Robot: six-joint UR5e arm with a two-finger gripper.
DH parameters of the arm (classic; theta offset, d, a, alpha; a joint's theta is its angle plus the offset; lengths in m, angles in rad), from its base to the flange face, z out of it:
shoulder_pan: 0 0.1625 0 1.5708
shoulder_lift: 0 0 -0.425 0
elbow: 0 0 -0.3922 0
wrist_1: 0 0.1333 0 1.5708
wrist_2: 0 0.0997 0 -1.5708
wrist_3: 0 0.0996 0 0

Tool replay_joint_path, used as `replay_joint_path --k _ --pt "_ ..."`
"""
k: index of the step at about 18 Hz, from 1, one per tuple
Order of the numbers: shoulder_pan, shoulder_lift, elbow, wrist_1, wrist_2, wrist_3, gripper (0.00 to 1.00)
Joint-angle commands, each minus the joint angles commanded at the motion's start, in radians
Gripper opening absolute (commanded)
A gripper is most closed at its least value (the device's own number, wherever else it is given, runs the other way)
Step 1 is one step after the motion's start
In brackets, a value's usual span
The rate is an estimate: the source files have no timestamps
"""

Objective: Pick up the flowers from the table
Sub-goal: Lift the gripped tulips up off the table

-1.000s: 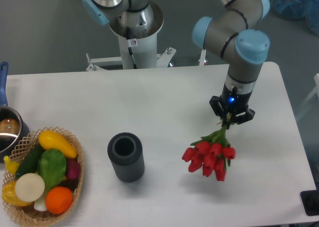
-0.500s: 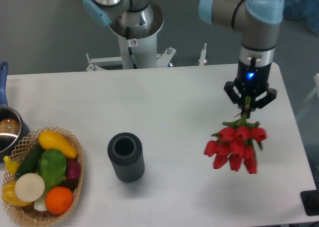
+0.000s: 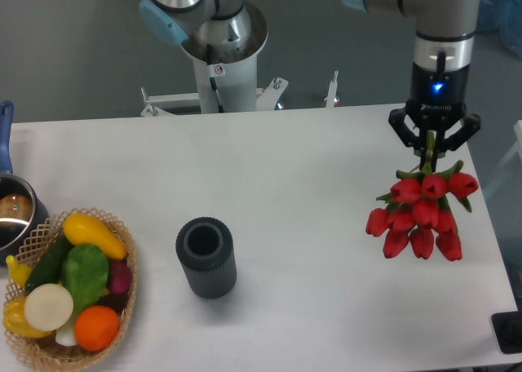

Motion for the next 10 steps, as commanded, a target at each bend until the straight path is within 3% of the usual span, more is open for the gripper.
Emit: replay_joint_path --k 10 --pt "0.006 0.009 0.0 -0.002 -0.002 -0.002 0.17"
